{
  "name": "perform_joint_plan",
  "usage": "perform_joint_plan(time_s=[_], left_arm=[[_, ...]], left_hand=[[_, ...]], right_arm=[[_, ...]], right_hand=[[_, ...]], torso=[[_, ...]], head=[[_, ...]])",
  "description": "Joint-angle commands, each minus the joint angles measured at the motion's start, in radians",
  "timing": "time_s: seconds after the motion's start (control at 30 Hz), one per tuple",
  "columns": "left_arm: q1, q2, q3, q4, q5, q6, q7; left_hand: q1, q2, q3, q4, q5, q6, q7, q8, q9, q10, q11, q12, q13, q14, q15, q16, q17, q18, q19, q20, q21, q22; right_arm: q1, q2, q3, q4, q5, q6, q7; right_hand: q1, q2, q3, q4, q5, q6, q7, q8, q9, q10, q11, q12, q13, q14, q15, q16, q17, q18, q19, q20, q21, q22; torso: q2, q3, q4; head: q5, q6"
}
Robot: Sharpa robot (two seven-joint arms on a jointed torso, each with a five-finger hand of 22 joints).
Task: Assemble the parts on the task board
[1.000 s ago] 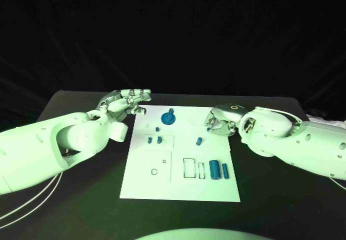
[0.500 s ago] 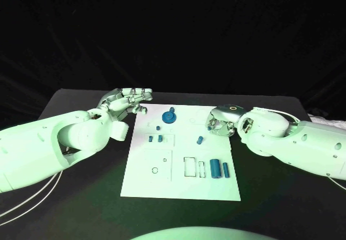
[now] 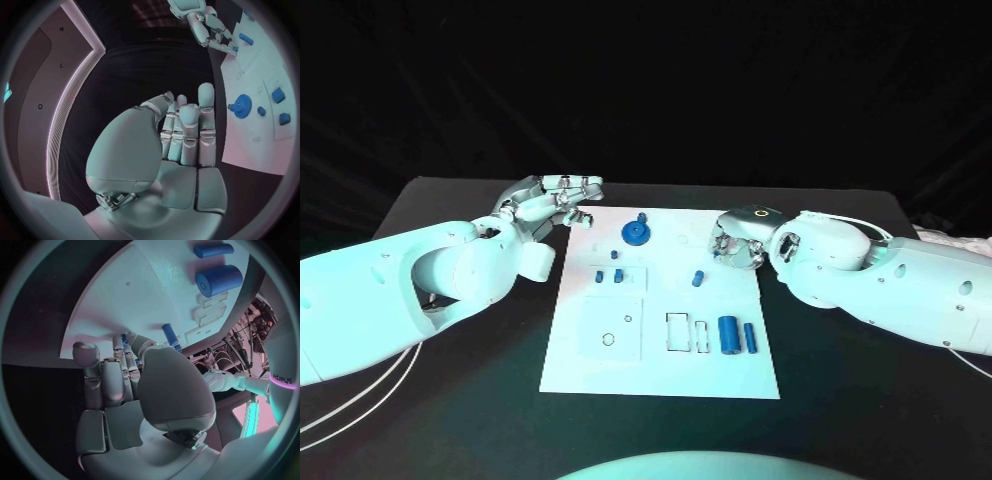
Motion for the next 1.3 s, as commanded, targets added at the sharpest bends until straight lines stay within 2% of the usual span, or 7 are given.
perform_joint_plan(time_s=[0.03,0.3,0.67,0.9,1.1,1.3], left_arm=[[0.0,0.002,0.001,0.0,-0.006,0.004,0.001],[0.0,0.003,0.001,-0.005,-0.011,0.016,-0.001],[0.0,0.004,0.0,-0.01,-0.013,0.023,0.0],[0.0,0.008,0.0,-0.016,-0.021,0.031,0.0],[-0.001,0.009,0.0,-0.021,-0.023,0.033,-0.002],[-0.001,0.01,0.0,-0.029,-0.023,0.033,-0.004]], left_hand=[[0.006,0.007,-0.003,-0.005,0.0,-0.008,-0.002,0.002,-0.001,-0.007,0.002,0.006,0.001,-0.008,0.0,-0.006,-0.001,0.019,-0.008,0.001,-0.004,-0.001],[0.013,0.007,-0.003,-0.011,0.002,-0.009,-0.002,0.003,-0.002,-0.012,0.003,0.01,0.002,-0.011,0.0,-0.008,-0.007,0.02,-0.008,0.001,-0.009,-0.005],[0.018,0.008,-0.003,-0.015,0.004,-0.009,-0.001,0.004,-0.002,-0.013,0.003,0.013,0.003,-0.011,0.0,-0.009,-0.009,0.02,-0.007,0.001,-0.011,-0.006],[0.021,0.01,-0.002,-0.018,0.006,-0.008,-0.001,0.005,-0.002,-0.014,0.003,0.016,0.004,-0.011,0.0,-0.008,-0.008,0.02,-0.007,0.001,-0.012,-0.006],[0.021,0.01,-0.002,-0.018,0.006,-0.008,-0.001,0.005,-0.002,-0.014,0.003,0.016,0.004,-0.011,0.0,-0.008,-0.008,0.02,-0.007,0.001,-0.012,-0.006],[0.022,0.011,-0.002,-0.018,0.007,-0.008,-0.001,0.006,-0.002,-0.014,0.003,0.017,0.004,-0.009,-0.001,-0.004,-0.002,0.019,-0.004,0.001,-0.006,-0.003]], right_arm=[[-0.011,0.005,-0.007,0.002,-0.005,0.027,0.003],[-0.012,0.006,-0.007,0.009,-0.025,-0.002,-0.019],[-0.011,-0.01,-0.006,0.035,-0.043,-0.078,-0.044],[-0.007,-0.029,-0.001,0.058,-0.043,-0.09,-0.054],[-0.006,-0.042,0.002,0.077,-0.025,-0.105,-0.05],[-0.001,-0.072,0.013,0.12,0.015,-0.123,-0.037]], right_hand=[[0.003,0.015,0.012,-0.003,-0.015,0.015,-0.002,0.008,0.004,0.016,-0.003,0.005,0.005,0.051,-0.01,0.009,0.007,-0.012,0.011,-0.004,0.011,0.013],[0.006,0.026,0.023,-0.017,-0.02,0.039,-0.012,0.019,0.012,0.049,-0.014,0.01,0.008,0.053,-0.02,0.02,0.018,-0.016,0.024,-0.013,0.029,0.04],[0.011,0.025,0.03,-0.032,-0.02,0.04,-0.01,0.017,0.015,0.053,-0.015,0.002,0.007,0.052,-0.022,0.02,0.015,-0.017,0.026,-0.017,0.034,0.045],[0.005,0.024,0.033,-0.033,-0.021,0.031,-0.005,0.011,0.014,0.045,-0.01,-0.007,0.004,0.051,-0.02,0.02,0.015,-0.018,0.026,-0.016,0.034,0.045],[0.004,0.024,0.033,-0.033,-0.021,0.03,-0.005,0.01,0.014,0.044,-0.01,-0.009,0.004,0.051,-0.019,0.02,0.015,-0.018,0.025,-0.016,0.034,0.045],[0.006,0.023,0.036,-0.037,-0.021,0.027,-0.003,0.008,0.014,0.043,-0.009,-0.012,0.003,0.051,-0.019,0.021,0.016,-0.018,0.026,-0.016,0.035,0.047]], torso=[[0.0,0.0,0.0],[-0.001,0.0003,-0.0002],[-0.001,0.0002,-0.0003],[0.0,-0.0002,0.0012],[0.0,0.0013,-0.0011],[-0.001,0.0001,0.0003]], head=[[0.001,-0.002],[0.0,-0.002],[-0.002,0.001],[-0.008,0.004],[-0.007,0.002],[-0.008,-0.003]])
